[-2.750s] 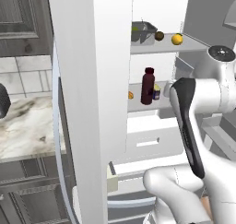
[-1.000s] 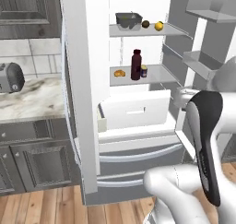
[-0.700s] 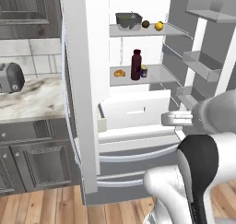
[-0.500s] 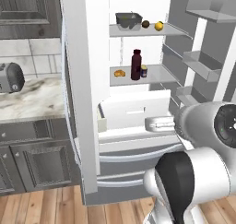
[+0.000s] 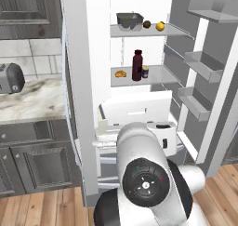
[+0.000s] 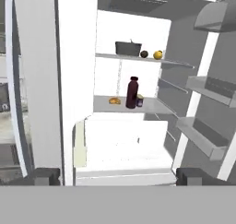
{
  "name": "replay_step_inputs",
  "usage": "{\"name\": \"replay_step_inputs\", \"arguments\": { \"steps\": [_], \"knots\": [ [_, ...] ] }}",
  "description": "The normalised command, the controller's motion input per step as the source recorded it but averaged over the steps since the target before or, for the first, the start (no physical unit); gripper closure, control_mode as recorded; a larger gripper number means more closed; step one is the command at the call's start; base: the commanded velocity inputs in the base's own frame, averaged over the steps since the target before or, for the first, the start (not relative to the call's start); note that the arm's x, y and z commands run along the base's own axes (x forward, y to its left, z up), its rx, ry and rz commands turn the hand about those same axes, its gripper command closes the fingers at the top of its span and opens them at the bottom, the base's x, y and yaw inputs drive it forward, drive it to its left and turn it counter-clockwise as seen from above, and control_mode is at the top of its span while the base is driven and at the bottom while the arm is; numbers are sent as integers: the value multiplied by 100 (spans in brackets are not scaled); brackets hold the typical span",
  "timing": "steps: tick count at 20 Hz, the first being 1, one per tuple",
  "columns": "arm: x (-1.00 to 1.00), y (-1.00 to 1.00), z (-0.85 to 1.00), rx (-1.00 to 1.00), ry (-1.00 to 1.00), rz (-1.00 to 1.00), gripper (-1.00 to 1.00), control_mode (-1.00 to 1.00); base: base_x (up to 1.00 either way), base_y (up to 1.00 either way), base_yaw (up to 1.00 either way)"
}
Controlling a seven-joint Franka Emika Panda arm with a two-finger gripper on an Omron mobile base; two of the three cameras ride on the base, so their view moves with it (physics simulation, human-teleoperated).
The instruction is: Place the tupperware on the top shelf of the fridge. Make space for the tupperware among the existing items by rearranging them on the shelves if needed. Close the fridge door when finished.
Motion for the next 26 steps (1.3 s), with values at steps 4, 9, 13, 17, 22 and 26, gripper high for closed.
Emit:
{"name": "replay_step_inputs", "arguments": {
  "steps": [4,9,13,17,22,26],
  "knots": [
    [0,100,-13,0,-26,-15,-100,-100,0,0,0],
    [10,100,-26,0,-21,-21,-100,-100,0,0,0],
    [92,92,-13,-2,-6,-31,-100,-100,0,0,0],
    [100,51,-34,-3,-2,-27,-100,-100,0,0,0],
    [100,53,-21,-1,0,-22,-100,-100,0,0,0],
    [87,11,-13,0,0,-13,-100,-100,0,0,0]
  ]
}}
